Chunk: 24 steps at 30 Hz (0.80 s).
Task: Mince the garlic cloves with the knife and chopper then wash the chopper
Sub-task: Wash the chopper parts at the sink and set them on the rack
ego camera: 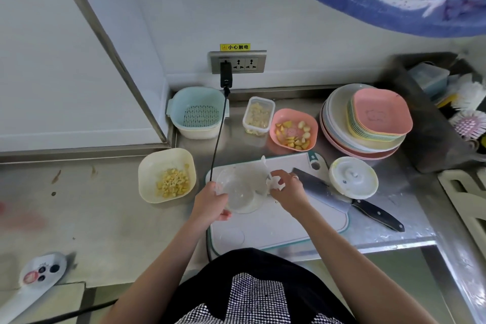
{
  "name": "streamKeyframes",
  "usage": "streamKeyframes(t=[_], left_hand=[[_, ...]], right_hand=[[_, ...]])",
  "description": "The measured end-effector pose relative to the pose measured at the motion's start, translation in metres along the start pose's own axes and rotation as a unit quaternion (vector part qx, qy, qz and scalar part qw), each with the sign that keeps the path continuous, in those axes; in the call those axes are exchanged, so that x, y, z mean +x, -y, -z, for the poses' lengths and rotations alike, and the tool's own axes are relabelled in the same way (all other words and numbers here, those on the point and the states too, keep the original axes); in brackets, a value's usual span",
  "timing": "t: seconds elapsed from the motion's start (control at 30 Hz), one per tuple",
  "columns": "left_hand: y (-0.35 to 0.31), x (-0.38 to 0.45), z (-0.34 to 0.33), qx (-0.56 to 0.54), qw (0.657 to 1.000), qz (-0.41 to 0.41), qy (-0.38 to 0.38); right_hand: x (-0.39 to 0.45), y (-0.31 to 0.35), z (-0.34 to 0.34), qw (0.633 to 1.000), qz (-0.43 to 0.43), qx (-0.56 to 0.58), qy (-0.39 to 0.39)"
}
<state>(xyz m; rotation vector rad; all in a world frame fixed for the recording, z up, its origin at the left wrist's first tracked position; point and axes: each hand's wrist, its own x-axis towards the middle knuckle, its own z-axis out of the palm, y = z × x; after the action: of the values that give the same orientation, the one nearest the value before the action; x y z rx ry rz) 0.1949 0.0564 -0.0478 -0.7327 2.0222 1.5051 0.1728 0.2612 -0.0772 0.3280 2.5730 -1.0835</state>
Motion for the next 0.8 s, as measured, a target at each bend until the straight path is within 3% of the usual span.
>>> streamKeyframes(t=[0.33, 0.53, 0.63, 0.7, 0.8], left_hand=[[0.005, 0.000, 0.007, -0.011, 1.000, -0.006, -0.004], [0.004, 0.000, 0.010, -0.010, 1.000, -0.014, 0.007], [0.002, 0.003, 0.008, -0.010, 1.000, -0.025, 0.001], [0.000, 0.007, 0.007, -0.016, 0.999, -0.030, -0.003], [-0.005, 0.007, 0.004, -0.033, 0.999, -0.020, 0.008]], right_hand=[[-0.004, 0.013, -0.020, 0.985, 0.025, -0.166, -0.048], [-0.011, 0.025, 0.006, 0.986, 0.032, -0.028, -0.162], [-0.020, 0.046, 0.017, 0.969, 0.135, -0.096, -0.185], [-0.023, 0.053, 0.019, 0.954, 0.155, -0.133, -0.218], [-0.027, 0.057, 0.024, 0.945, 0.162, -0.076, -0.273]])
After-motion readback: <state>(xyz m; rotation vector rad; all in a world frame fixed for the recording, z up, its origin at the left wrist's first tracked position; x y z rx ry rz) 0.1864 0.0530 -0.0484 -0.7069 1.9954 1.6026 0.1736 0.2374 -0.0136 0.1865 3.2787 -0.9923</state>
